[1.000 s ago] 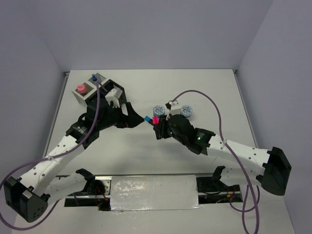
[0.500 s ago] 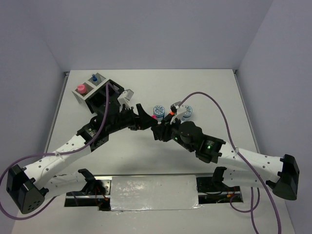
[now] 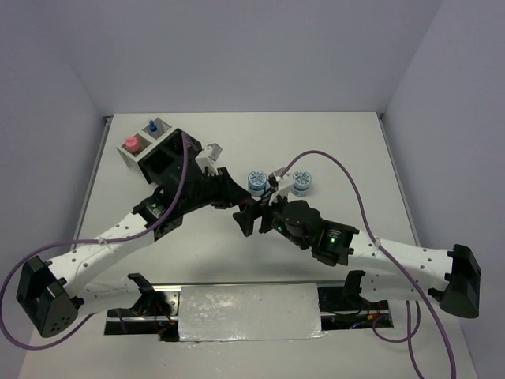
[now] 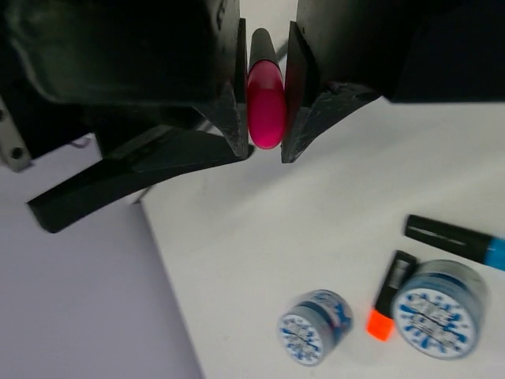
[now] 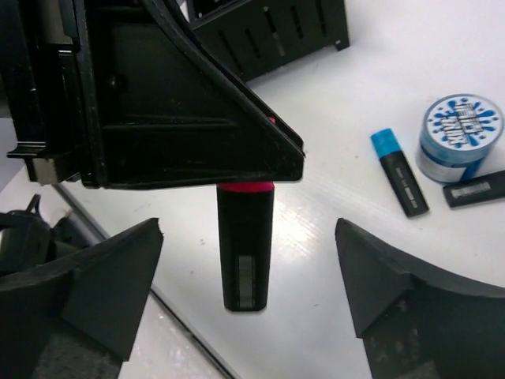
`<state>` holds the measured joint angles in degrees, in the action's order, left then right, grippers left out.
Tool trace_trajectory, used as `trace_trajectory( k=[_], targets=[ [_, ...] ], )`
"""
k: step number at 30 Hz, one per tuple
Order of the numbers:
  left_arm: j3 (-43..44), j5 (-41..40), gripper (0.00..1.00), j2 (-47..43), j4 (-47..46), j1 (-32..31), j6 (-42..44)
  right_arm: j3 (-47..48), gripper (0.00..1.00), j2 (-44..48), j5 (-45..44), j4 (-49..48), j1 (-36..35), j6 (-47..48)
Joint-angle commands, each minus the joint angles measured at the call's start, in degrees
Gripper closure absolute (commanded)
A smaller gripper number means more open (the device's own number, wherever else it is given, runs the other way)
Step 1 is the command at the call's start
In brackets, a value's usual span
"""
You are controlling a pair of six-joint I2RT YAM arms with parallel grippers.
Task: Sort the stationery into containers
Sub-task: Place the pen in the storage box.
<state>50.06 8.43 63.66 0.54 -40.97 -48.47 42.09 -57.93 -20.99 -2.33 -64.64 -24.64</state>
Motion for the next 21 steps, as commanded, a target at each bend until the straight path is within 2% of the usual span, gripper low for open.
trace_trajectory(
  k=[1,2,3,4,5,10,13,21],
  targets=[
    [6.0,-9.19,1.0,1.29,3.93,0.1,7.05,0.2,0.0,1.59,-4.23,-1.37,1.62,0.3],
    [7.32,-18.18,1.0,2.34,6.21,0.28,8.99,-0.42,0.0,2.64,-4.41,-0.75,2.84,0.12],
    [9.94,-22.45,1.0,3.22,6.84,0.54,11.01,-1.3,0.0,3.26,-5.36,0.12,4.86,-0.14],
    [11.44,-30.58,1.0,5.23,7.72,1.85,14.59,-1.74,0.0,4.66,-6.16,1.87,5.66,-0.4],
    [13.98,-33.1,1.0,6.38,7.64,3.16,17.15,-2.44,0.0,5.54,-6.86,3.28,6.36,-0.49],
    [20.24,-40.67,1.0,15.94,3.08,15.62,20.16,-6.05,0.0,12.48,-5.46,4.79,10.23,0.12],
    [25.33,-42.96,1.0,22.36,0.09,20.65,21.74,-7.02,0.0,13.37,-4.85,5.31,10.59,0.56],
    [36.33,-46.92,1.0,35.73,-8.35,25.49,31.68,-9.38,0.0,11.44,-2.3,3.83,10.94,1.96]
  ],
)
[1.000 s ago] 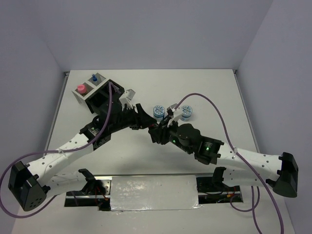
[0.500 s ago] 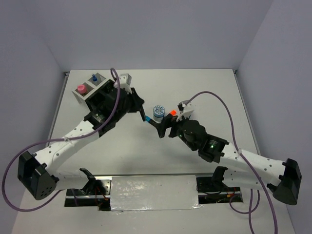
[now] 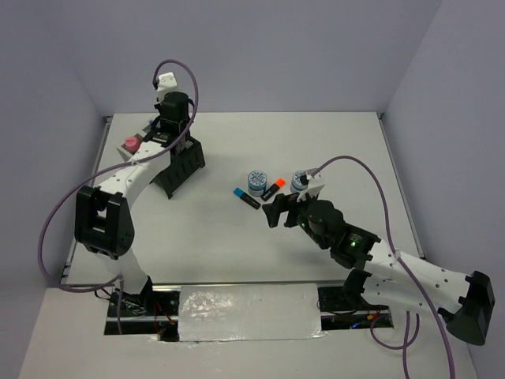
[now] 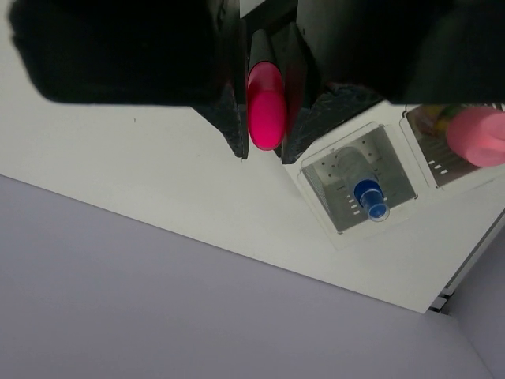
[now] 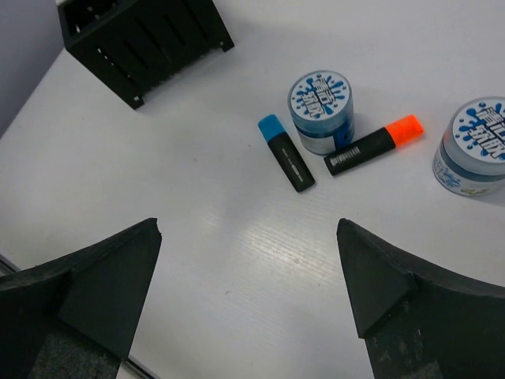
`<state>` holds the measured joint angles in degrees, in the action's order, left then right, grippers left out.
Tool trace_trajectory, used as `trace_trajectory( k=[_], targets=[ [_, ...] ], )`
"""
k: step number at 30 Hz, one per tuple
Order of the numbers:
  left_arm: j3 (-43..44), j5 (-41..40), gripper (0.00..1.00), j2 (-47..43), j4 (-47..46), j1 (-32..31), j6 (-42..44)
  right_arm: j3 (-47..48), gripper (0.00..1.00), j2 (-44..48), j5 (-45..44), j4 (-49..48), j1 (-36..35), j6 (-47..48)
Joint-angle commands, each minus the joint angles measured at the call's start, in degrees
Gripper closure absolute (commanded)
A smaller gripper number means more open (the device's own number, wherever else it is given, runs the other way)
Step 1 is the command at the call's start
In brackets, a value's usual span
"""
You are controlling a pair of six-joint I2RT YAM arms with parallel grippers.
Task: Sort the stationery into containers
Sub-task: Place the pen in the storage box, then pick up the pen from the center of the board.
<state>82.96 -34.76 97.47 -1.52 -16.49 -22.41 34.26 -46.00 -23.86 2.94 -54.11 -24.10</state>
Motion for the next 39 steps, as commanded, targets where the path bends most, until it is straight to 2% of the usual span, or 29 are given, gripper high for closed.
trace_trajectory(
  k=[1,5,6,9,11,12,14,15,18,21,23,25,26,27,28,30,31,32,36,39],
  targets=[
    [3.7,-3.82,1.0,2.46,-6.3,1.54,5.89,-1.83,0.0,-0.76,0.91,-1.88,0.67,1.6],
    [3.8,-5.14,1.0,3.87,-5.51,2.95,3.87,-2.18,0.0,-2.08,3.11,-2.76,2.95,1.77],
    [3.27,-3.31,1.0,3.78,-6.21,3.39,3.78,-2.01,0.0,-2.43,3.29,-2.76,3.3,1.86],
    [0.9,-2.42,0.94,3.25,-7.09,3.48,2.81,-1.39,0.0,-2.87,3.64,-2.76,3.66,2.04],
    [-0.78,-1.54,0.79,3.08,-7.97,3.57,2.38,-1.21,0.0,-3.04,4.17,-2.76,3.66,2.04],
    [-1.48,-1.27,0.67,3.16,-8.06,3.57,2.29,-1.04,0.0,-3.13,4.26,-2.76,3.66,2.12],
    [-2.18,-1.71,0.51,2.9,-7.71,3.66,1.59,-0.95,0.0,-3.74,4.61,-2.76,3.66,2.3],
    [-3.14,-1.8,0.39,2.81,-7.8,3.66,1.06,-0.86,0.0,-4.1,4.7,-2.76,3.74,2.39],
    [-5.08,-1.97,0.27,1.58,-8.23,3.83,-0.08,-0.16,0.0,-5.76,5.31,-2.76,3.83,3.09],
    [-4.91,-2.94,0.2,-0.61,-5.44,4.01,-2.79,1.06,0.0,-9.18,9.78,-6.01,5.15,5.98],
    [-3.78,-2.94,0.19,-3.76,-0.96,4.01,-4.21,2.82,0.0,-14.54,12.16,-5.84,6.55,8.53],
    [-2.02,-3.2,0.12,-6.23,5.26,4.1,-7.98,7.47,0.02,-22.33,15.84,-3.74,9.71,10.02],
    [-0.79,-2.86,0.1,-8.76,12.69,4.1,-9.47,8.97,0.05,-24.99,17.25,-3.38,10.51,10.9],
    [1.66,-2.16,0.09,-9.92,16.68,4.1,-12.45,12.37,0.15,-27.8,17.61,-1.73,10.69,11.7],
    [2.46,-0.85,0.09,-11.32,20.29,4.1,-13.7,14.24,0.21,-32.79,17.96,-1.1,10.69,12.75],
    [1.69,5.38,0.08,-16.42,27.07,4.1,-15.55,19.07,0.34,-37.56,18.15,0.83,10.69,15.13],
    [0.38,7.58,0.08,-18.7,28.05,4.01,-15.64,20.39,0.36,-41.5,18.23,0.93,10.6,15.39],
    [-3.9,12.22,0.08,-23.68,28.15,4.01,-15.38,21.28,0.36,-43.02,18.41,0.84,10.69,15.92],
    [-12.36,20.76,0.01,-34.96,29.11,4.1,-11.79,24.09,0.39,-48.83,18.58,-0.65,10.51,18.2],
    [-13.96,26.13,0.01,-40.33,30.96,4.1,-7.66,24.27,0.41,-51.47,18.94,-1.88,10.51,19.0]
  ],
)
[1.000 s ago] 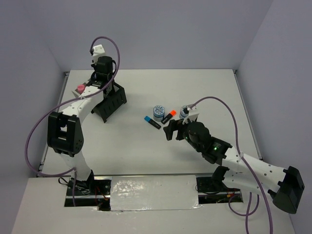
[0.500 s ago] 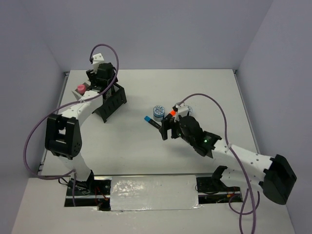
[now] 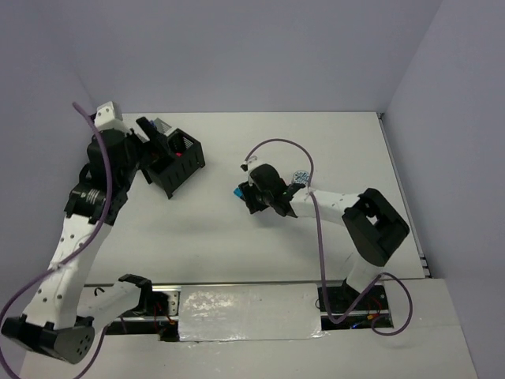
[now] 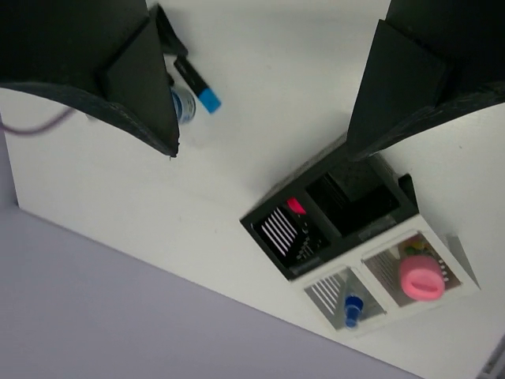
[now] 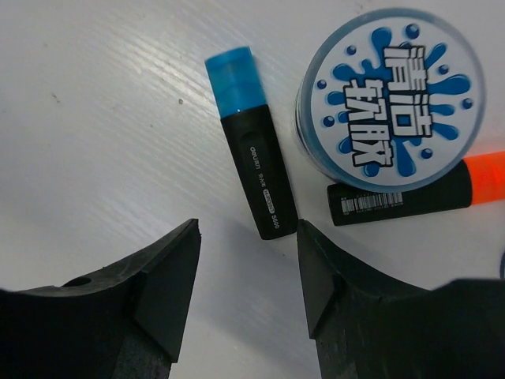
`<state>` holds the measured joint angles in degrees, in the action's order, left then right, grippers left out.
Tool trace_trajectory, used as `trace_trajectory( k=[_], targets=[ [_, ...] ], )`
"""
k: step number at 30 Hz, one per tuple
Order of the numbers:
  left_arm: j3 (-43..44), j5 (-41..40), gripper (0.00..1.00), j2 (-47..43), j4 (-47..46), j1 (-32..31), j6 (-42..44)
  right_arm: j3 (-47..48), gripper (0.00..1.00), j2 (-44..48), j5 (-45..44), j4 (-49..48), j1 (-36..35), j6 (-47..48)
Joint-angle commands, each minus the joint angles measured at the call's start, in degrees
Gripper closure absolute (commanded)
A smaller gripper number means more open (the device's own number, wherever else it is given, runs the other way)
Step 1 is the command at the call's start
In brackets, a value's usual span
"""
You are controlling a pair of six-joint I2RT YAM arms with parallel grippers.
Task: Sort the stationery into containers
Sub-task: Pick up the pen from the center of the board.
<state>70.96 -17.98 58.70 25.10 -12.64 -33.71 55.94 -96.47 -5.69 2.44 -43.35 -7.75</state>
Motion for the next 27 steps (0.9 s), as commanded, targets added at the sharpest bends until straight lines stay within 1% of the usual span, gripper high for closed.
trace_trajectory(
  k=[1,6,11,15,17,19,20,22,23,24,26,27],
  targets=[
    [-1.88,10.58,0.01,-3.05,5.04,0.16,4.7,2.59,0.41,-2.05,0.42,-1.56,-0.24,2.82],
    [0.14,19.89,0.01,-4.38,6.36,0.25,11.12,3.38,0.41,-4.96,-0.2,-2.26,-0.24,4.23],
    [-1.78,18.24,0.01,-6.31,6.54,0.25,12.01,6.1,0.43,-9.44,0.51,-1.73,-0.24,3.36],
    [-2.93,18.68,0.01,-6.67,6.36,0.25,12.01,6.46,0.5,-11.55,-0.02,-0.94,-0.94,2.56],
    [-3.46,18.94,0.01,-6.67,6.27,0.25,11.83,6.02,0.57,-11.73,0.07,-1.03,-1.29,2.21],
    [-3.9,19.12,0.01,-6.67,6.27,0.25,11.48,5.32,0.61,-11.9,0.68,-1.47,-1.99,1.86],
    [-4.07,19.47,0.01,-6.75,6.19,0.25,11.3,5.14,0.67,-11.9,0.68,-1.82,-2.43,1.51],
    [-4.86,19.73,0.01,-7.28,5.75,0.25,10.34,4.7,0.78,-11.99,-0.1,-1.73,-4.18,1.25],
    [-5.3,20.08,0.01,-7.63,5.4,0.25,9.99,4.44,0.87,-11.82,-0.37,-1.82,-4.98,1.16],
    [-5.83,20.43,0.01,-7.98,4.96,0.25,9.37,4.0,0.92,-10.68,-0.63,-2.26,-5.68,0.55],
    [-7.76,21.75,0.01,-9.21,2.86,0.16,7.35,1.99,0.94,-8.31,-0.64,-2.52,-8.05,-0.42],
    [-9.51,24.02,0.01,-9.91,0.76,0.25,6.56,1.02,0.94,-4.73,-0.46,-5.4,-8.67,-1.64]
  ],
)
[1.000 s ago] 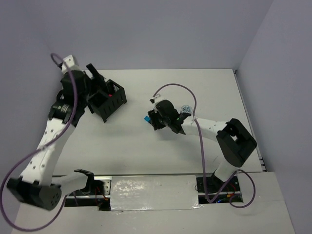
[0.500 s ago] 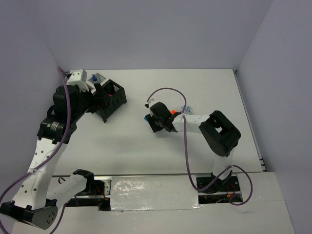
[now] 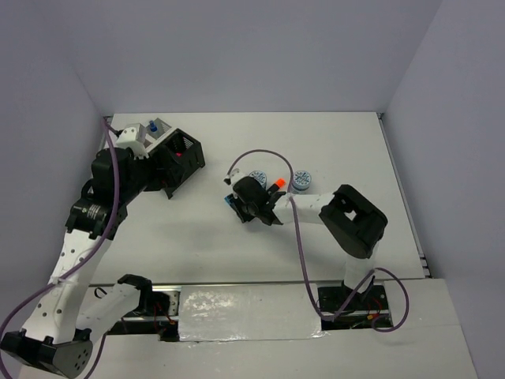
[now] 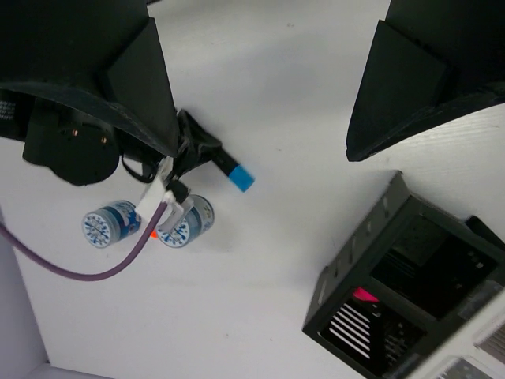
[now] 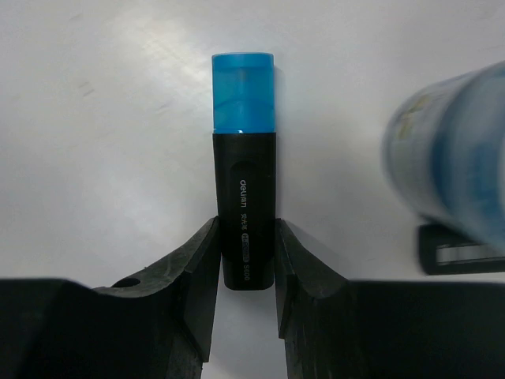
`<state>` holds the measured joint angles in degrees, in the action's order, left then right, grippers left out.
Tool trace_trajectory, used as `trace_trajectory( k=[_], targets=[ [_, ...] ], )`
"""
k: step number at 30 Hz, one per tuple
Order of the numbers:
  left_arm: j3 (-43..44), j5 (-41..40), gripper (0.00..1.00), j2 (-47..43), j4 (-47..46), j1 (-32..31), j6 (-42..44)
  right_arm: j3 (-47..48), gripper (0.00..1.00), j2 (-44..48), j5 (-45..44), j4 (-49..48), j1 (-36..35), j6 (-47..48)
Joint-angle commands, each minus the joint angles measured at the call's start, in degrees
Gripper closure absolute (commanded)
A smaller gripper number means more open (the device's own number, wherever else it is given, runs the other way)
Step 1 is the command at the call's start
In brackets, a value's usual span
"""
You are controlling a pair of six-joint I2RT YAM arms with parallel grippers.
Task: Sort the stationery into containers
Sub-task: Pick up the pen from the center of the board.
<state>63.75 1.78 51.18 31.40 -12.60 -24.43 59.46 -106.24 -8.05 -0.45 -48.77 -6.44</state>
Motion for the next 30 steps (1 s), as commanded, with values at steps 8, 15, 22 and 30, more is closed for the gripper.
trace_trajectory(
  k=[8,15,22,30],
  targets=[
    [-10.39,13.41,0.01,-3.45,-15.3,0.21,-13.53,-12.96,0.9,26.75,1.55,-12.45,-8.26,-10.78],
    [-17.68,22.62,0.02,-3.01,-26.37,0.12,-21.08,-14.47,0.9,32.76,0.23,-17.13,-12.66,-14.57],
    [-19.36,27.84,0.04,-2.05,-33.77,-0.14,-24.35,-14.2,0.9,35.04,0.32,-21.7,-13.8,-15.1],
    [-21.91,30.03,0.16,0.06,-36.31,-0.67,-25.32,-8.93,0.9,32.33,-2.05,-19.77,-14.51,-13.34]
  ],
)
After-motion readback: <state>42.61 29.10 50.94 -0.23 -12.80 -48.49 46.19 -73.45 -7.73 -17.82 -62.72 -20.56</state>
